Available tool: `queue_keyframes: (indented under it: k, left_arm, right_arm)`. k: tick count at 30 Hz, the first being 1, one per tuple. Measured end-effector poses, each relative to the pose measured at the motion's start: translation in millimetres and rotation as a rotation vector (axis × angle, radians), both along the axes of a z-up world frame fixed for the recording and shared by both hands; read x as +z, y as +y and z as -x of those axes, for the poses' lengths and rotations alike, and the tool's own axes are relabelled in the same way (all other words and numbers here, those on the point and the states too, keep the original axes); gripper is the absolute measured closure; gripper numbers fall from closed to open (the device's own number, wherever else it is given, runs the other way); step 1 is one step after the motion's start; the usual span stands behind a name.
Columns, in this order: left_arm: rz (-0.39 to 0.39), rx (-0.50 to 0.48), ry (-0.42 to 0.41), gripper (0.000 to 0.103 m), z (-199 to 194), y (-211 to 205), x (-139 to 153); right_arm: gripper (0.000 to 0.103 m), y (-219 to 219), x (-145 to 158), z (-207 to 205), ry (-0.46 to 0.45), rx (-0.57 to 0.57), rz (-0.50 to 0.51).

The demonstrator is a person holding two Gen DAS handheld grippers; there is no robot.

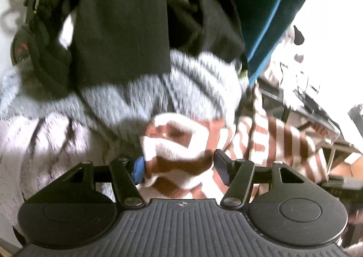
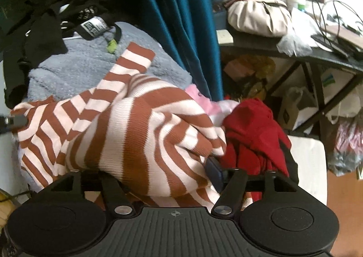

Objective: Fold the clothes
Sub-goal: 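Grasp another edge of the striped sweater with the left gripper while the right gripper holds it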

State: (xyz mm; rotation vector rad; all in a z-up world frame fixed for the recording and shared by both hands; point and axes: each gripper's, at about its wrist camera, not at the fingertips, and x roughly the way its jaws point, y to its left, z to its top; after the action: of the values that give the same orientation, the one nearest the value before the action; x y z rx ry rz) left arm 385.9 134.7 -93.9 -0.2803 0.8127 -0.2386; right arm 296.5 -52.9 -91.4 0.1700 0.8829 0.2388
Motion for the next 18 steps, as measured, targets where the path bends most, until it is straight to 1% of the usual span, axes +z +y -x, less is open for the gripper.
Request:
queue_keyframes:
  k: [2,3,4,5,7,9,11,13,16,18]
  left_arm:
    - [0.000,-0.022,-0.002,0.041,2,-5,2]
    - [0.000,-0.033,-0.003,0.044,3,-7,3]
    - [0.000,-0.044,-0.003,0.077,4,-9,4]
    - [0.000,-0.055,-0.004,0.091,6,-11,5]
    - [0.000,-0.077,-0.006,0.093,8,-16,8]
    - [0.000,-0.098,-0.008,0.093,10,-21,10]
    - [0.000,-0.120,-0.010,0.094,12,-25,12]
    - [0.000,-0.142,-0.011,0.094,15,-30,14]
    - [0.000,-0.175,-0.014,0.094,18,-37,18]
    - [-0.012,-0.217,-0.012,0.094,21,-50,20]
  right_arm:
    - [0.035,-1,-2,-1,0.013,-0.004,-0.002]
    - [0.034,0,-3,-2,0.020,0.002,-0.001]
    - [0.033,0,-4,-3,0.026,0.008,0.000]
    - [0.034,1,-5,-4,0.032,0.014,0.001]
    - [0.041,2,-5,-4,0.030,0.027,-0.010]
    - [0.041,2,-9,-4,0.037,0.033,-0.030]
    - [0.046,3,-14,-4,0.044,0.039,-0.050]
    - [0.063,2,-19,-4,0.062,0.040,-0.105]
    - [0.076,2,-19,-7,0.091,0.050,-0.194]
    - [0.079,4,-9,-6,0.072,0.089,-0.257]
